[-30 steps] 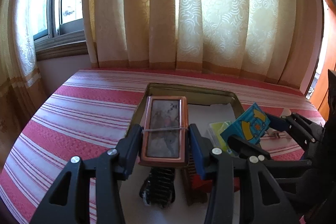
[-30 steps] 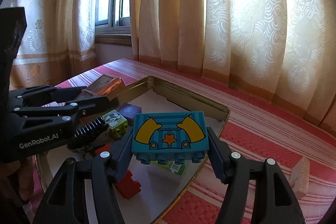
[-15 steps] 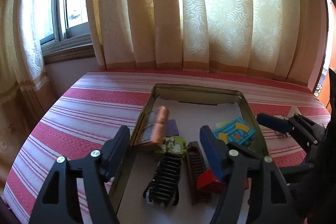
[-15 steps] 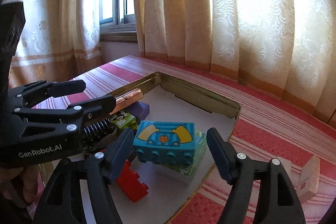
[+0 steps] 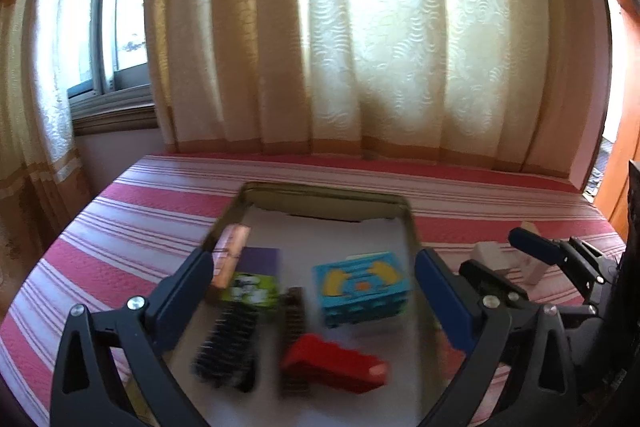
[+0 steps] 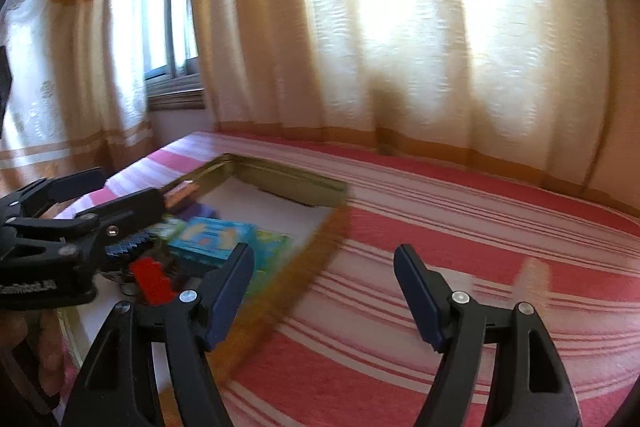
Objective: Organize rigid objects
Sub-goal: 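Lower the blue brick and copper picture into the tray and open both grippers, then grasp the beige floral-patterned block with the right gripper while the left gripper grasps the white charger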
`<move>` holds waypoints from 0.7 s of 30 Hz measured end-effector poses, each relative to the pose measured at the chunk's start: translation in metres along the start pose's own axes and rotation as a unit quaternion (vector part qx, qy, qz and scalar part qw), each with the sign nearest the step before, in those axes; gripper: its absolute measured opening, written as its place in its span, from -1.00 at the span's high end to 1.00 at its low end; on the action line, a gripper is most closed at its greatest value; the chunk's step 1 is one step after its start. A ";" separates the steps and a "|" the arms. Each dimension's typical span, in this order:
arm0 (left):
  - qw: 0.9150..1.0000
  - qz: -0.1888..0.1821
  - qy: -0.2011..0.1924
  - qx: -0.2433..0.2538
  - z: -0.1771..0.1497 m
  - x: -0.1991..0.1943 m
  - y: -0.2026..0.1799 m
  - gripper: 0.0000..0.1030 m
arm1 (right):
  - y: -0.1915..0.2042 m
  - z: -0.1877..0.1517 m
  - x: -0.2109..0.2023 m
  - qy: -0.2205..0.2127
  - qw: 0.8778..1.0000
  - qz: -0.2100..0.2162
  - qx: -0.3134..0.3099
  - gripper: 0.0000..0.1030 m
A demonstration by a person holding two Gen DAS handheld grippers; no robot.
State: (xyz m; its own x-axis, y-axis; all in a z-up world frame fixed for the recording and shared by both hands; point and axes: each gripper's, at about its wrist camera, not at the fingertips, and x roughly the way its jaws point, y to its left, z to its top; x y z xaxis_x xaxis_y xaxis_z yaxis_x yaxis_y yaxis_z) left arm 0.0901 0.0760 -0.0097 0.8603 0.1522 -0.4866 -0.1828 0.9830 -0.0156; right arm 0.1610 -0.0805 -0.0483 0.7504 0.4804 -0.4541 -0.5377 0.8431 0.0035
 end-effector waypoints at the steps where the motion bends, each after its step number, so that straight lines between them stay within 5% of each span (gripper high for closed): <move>1: 1.000 -0.006 0.000 0.002 0.000 0.001 -0.009 -0.99 | -0.006 -0.001 -0.002 0.002 1.000 -0.012 0.000 -0.44; 8: 0.999 -0.037 0.018 0.020 -0.001 0.014 -0.074 -0.99 | -0.089 -0.014 -0.008 0.034 0.990 -0.117 0.072 -0.44; 16: 0.996 -0.062 0.043 0.036 -0.004 0.030 -0.118 -0.99 | -0.133 -0.024 0.020 0.115 0.978 -0.121 0.123 -0.42; 18: 0.996 -0.068 0.050 0.037 -0.006 0.037 -0.124 -0.99 | -0.135 -0.026 0.022 0.121 0.977 -0.116 0.130 -0.27; 21: 0.995 -0.066 0.050 0.049 -0.008 0.043 -0.135 -0.99 | -0.138 -0.030 0.028 0.144 0.975 -0.104 0.131 0.23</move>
State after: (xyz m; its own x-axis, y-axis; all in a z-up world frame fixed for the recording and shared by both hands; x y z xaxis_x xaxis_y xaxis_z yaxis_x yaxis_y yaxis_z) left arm 0.1483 -0.0508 -0.0355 0.8206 0.0156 -0.5713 -0.0204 0.9998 -0.0019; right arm 0.2449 -0.1902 -0.0880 0.6731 0.2355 -0.7010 -0.2401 0.9662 0.0941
